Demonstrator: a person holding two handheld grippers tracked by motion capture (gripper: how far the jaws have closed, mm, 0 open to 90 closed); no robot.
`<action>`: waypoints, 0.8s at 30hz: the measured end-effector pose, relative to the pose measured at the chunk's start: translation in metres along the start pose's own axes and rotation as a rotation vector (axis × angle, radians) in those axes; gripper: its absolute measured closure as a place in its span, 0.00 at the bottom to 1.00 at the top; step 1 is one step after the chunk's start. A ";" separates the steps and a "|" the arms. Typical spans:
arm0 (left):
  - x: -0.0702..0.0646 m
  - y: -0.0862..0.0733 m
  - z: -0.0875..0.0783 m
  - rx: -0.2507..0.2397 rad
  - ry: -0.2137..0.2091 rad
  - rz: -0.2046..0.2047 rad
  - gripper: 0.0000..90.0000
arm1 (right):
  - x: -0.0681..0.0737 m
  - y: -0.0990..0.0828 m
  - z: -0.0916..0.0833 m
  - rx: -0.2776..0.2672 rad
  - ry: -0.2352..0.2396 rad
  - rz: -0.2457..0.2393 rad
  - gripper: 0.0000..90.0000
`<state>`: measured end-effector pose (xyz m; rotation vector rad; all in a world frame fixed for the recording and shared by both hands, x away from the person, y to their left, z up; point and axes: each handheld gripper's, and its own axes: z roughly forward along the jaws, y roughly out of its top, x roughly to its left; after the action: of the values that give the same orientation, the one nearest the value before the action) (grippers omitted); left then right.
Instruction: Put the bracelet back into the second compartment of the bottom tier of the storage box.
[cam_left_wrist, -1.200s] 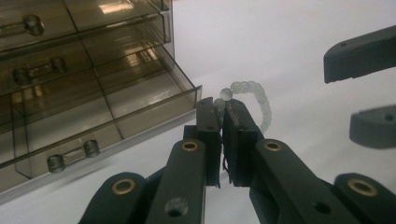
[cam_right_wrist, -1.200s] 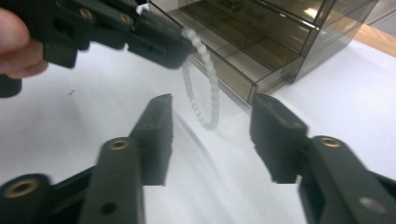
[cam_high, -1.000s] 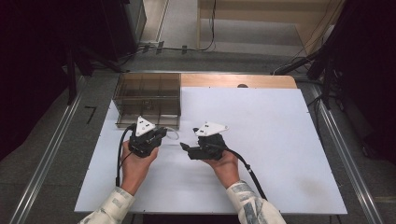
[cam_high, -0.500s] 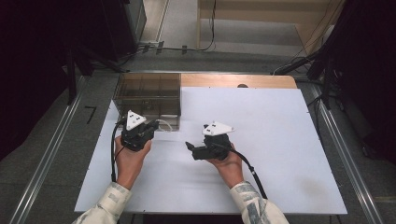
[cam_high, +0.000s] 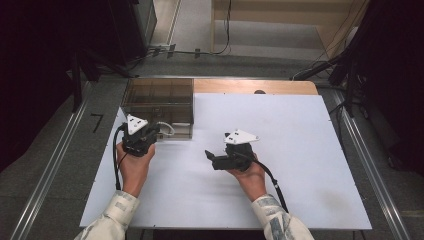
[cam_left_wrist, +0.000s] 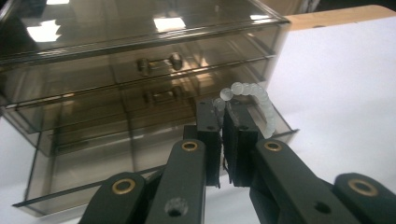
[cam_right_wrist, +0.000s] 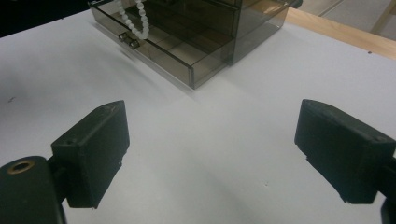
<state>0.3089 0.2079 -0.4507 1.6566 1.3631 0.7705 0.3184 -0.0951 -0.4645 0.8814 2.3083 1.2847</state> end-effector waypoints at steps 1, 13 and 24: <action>0.002 0.000 0.001 0.000 0.009 -0.004 0.96 | -0.001 -0.001 -0.001 -0.005 0.001 0.005 0.10; 0.019 0.003 0.012 0.013 0.071 -0.037 0.96 | -0.007 -0.002 -0.007 -0.014 -0.007 0.014 0.10; 0.024 -0.002 0.031 0.053 0.105 -0.031 0.95 | -0.012 -0.008 -0.009 -0.015 -0.010 0.026 0.10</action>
<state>0.3399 0.2241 -0.4684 1.6516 1.4907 0.8192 0.3193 -0.1114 -0.4664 0.9135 2.2838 1.3041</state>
